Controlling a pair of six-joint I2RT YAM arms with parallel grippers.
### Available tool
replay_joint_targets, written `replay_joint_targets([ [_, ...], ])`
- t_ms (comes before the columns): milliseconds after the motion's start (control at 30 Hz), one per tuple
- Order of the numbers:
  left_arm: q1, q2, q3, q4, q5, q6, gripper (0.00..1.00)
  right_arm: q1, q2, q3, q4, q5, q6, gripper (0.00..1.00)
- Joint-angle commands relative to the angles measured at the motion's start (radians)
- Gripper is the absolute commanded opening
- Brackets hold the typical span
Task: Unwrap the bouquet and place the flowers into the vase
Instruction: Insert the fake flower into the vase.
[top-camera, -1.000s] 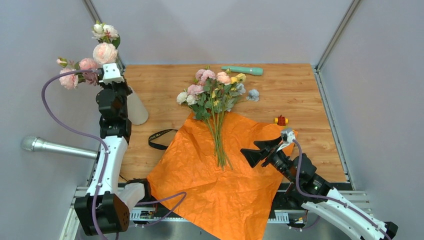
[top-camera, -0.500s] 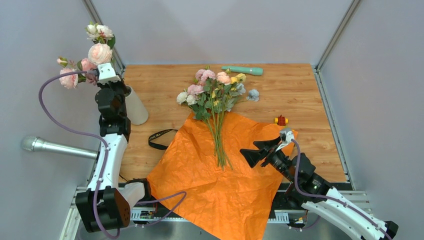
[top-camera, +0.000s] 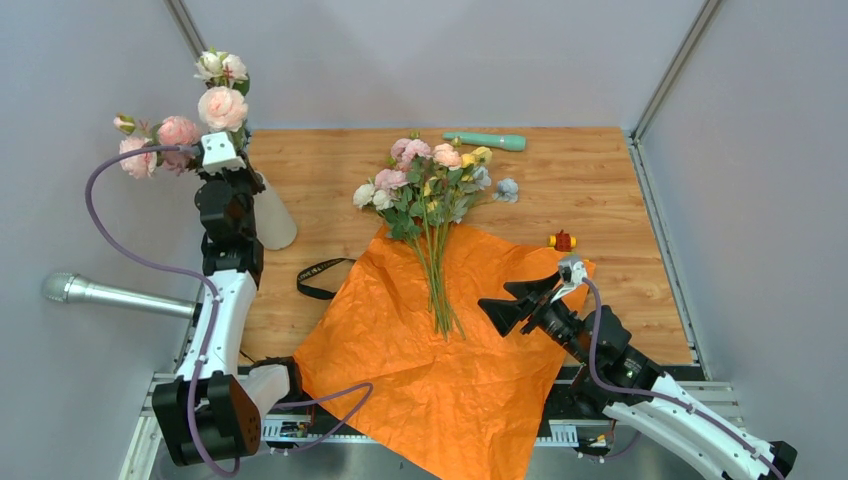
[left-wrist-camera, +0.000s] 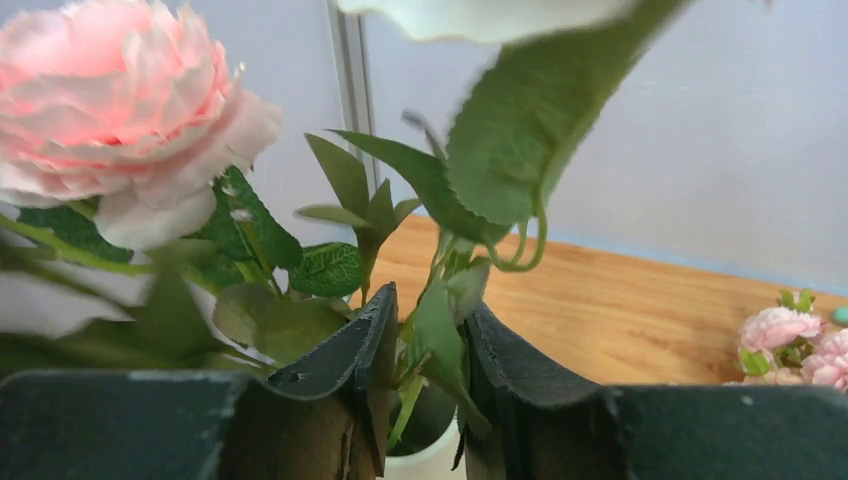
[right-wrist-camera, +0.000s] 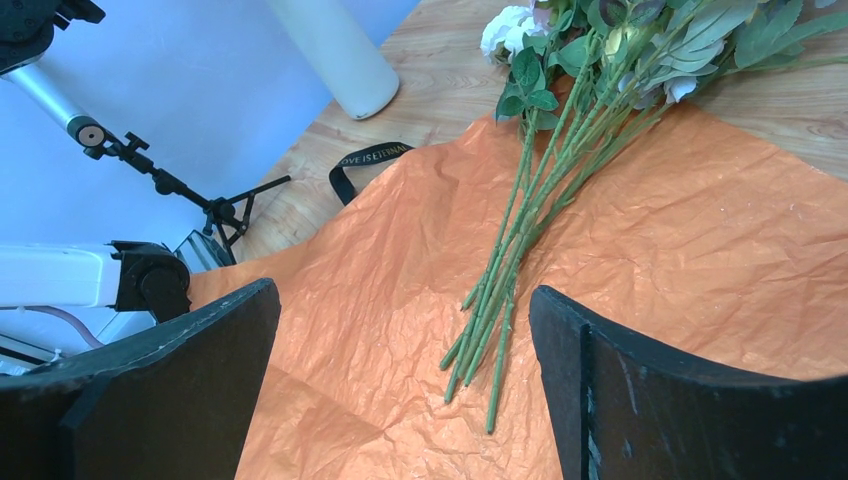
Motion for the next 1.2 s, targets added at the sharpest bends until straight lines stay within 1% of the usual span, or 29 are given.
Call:
replay_joint_targets([
  [0,0.009,-0.039,-0.013,-0.067,0.012,-0.012,0.38,0.000,-0.005,0.015,0.045,-0.012,0.004,0.97],
  [167,0.009,-0.085,-0.017,-0.097,0.031,-0.019,0.47,0.000,-0.006,0.013,0.045,-0.017,0.004,0.97],
  [200,0.009,-0.095,-0.017,-0.101,0.035,-0.021,0.51,0.001,-0.006,0.011,0.045,-0.016,0.003,0.97],
  [333,0.010,-0.120,-0.012,-0.134,0.076,-0.040,0.57,0.001,-0.007,0.010,0.045,-0.018,0.002,0.97],
  [433,0.010,-0.140,0.000,-0.162,0.109,-0.053,0.65,-0.001,-0.007,0.011,0.044,-0.018,0.002,0.97],
  [567,0.009,-0.171,0.013,-0.225,0.153,-0.074,0.75,0.000,-0.005,0.012,0.042,-0.017,0.001,0.97],
  [733,0.009,-0.199,0.042,-0.339,0.193,-0.105,0.84,0.001,0.002,0.020,0.031,-0.017,-0.004,0.97],
  [1033,0.009,-0.252,0.061,-0.512,0.292,-0.151,0.88,0.000,0.031,0.035,0.024,-0.004,0.001,0.97],
  [1067,0.010,-0.261,0.060,-0.531,0.305,-0.158,0.88,0.000,0.044,0.040,0.019,0.001,0.003,0.96],
  [1167,0.010,-0.266,0.068,-0.666,0.293,-0.201,0.88,-0.001,0.126,0.080,-0.013,0.018,0.003,0.91],
])
